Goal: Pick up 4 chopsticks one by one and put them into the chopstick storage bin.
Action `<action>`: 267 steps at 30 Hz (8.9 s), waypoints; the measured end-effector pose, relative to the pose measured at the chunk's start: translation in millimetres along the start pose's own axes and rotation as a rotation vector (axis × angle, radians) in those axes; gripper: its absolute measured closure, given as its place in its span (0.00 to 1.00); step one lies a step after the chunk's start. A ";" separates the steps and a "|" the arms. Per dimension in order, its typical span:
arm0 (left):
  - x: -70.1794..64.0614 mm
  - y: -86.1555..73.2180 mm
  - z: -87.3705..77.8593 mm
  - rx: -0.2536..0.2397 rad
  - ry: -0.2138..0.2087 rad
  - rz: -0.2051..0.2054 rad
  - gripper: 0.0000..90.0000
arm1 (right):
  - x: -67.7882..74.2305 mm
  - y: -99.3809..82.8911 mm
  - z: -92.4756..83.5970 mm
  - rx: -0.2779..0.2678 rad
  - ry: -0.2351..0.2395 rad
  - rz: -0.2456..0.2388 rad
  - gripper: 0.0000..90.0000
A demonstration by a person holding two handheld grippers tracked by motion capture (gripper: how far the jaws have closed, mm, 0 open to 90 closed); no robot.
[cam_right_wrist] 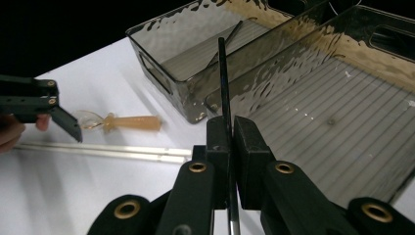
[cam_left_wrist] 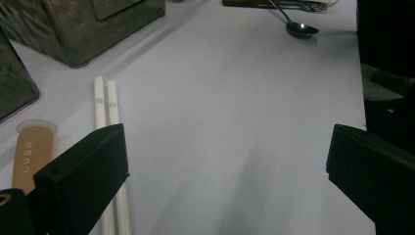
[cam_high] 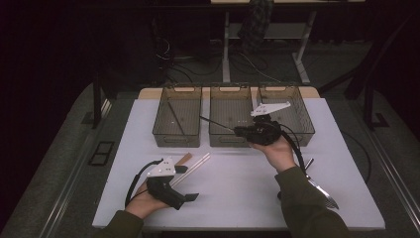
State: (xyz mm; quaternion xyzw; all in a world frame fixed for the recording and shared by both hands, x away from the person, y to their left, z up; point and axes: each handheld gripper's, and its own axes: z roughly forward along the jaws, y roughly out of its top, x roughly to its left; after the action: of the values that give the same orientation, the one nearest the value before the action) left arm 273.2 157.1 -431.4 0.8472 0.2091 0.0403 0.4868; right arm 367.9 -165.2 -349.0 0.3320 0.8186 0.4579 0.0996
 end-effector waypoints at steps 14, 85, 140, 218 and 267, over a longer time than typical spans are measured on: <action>-0.1 0.2 -0.4 -0.003 -0.003 0.000 0.01 | 2.4 25.2 27.0 0.031 -0.028 -0.005 0.95; -0.3 2.9 -2.1 -0.035 -0.027 0.004 0.01 | 15.4 108.4 196.0 0.160 -0.124 0.016 0.95; -0.3 1.8 -3.3 -0.020 -0.004 -0.001 0.01 | 1.5 32.2 37.8 -0.041 -0.046 0.004 0.15; 37.4 -3.9 -19.1 0.047 0.166 -0.162 0.70 | -4.4 -170.2 -88.2 -0.033 -0.140 0.028 0.13; 41.0 -11.8 -0.6 0.213 0.250 -0.140 0.90 | -4.3 -170.1 -88.6 -0.023 -0.149 0.029 0.13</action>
State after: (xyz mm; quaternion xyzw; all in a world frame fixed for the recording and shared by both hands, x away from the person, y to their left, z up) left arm 306.6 178.9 -446.6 0.8657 0.3296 0.0890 0.3661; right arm 252.8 -289.8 -438.7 0.3756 0.7987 0.4428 0.1576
